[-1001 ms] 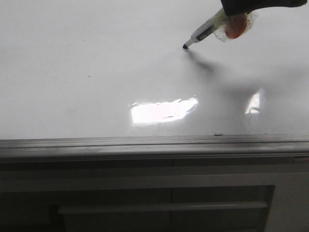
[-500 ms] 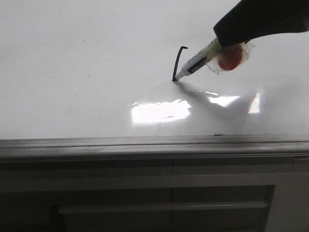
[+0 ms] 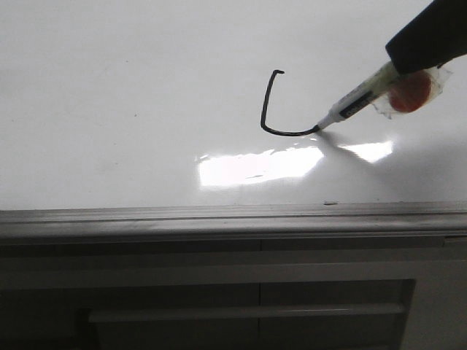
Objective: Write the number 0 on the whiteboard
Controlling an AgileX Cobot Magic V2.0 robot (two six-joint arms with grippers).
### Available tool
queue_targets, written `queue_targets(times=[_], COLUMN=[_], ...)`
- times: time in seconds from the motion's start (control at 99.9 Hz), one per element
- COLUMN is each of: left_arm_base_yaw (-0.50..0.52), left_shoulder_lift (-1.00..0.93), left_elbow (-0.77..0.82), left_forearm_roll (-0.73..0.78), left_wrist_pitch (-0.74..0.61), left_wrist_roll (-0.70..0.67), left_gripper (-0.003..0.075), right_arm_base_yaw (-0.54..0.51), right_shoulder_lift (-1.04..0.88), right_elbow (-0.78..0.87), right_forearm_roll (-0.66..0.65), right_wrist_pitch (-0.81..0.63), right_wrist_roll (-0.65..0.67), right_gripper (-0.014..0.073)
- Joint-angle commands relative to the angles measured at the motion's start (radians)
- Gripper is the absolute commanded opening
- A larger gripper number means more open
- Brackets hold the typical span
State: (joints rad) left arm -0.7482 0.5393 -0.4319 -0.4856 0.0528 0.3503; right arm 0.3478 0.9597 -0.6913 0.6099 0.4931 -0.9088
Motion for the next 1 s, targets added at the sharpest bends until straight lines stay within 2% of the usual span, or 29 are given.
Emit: queue_targets(times=[0.0, 0.2, 0.34, 0.691, 0.991], left_arm_base_yaw=[0.002, 0.002, 0.002, 0.002, 0.002], left_shoulder_lift=[0.000, 0.000, 0.000, 0.000, 0.000], left_elbow=[-0.027, -0.027, -0.027, -0.027, -0.027], left_forearm_roll=[-0.008, -0.008, -0.008, -0.008, -0.008], left_wrist_pitch=[-0.072, -0.072, -0.072, -0.072, -0.072], left_wrist_roll=[-0.011, -0.011, -0.011, -0.011, -0.011], left_gripper=[-0.0020, -0.0020, -0.0020, -0.0020, -0.0020], right_arm_base_yaw=[-0.036, -0.041, -0.041, -0.026, 0.092], right_shoulder_lift=[-0.006, -0.006, 0.002, 0.096, 0.133], right_elbow=[-0.020, -0.020, -0.047, -0.155, -0.159], right_forearm_roll=[-0.035, -0.035, -0.035, -0.033, -0.031], right_wrist_pitch=[-0.107, -0.217, -0.232, -0.125, -0.122], right_wrist_roll=[-0.008, -0.008, -0.008, -0.008, -0.008], right_gripper=[-0.0057, -0.0057, -0.0057, -0.0057, -0.0057])
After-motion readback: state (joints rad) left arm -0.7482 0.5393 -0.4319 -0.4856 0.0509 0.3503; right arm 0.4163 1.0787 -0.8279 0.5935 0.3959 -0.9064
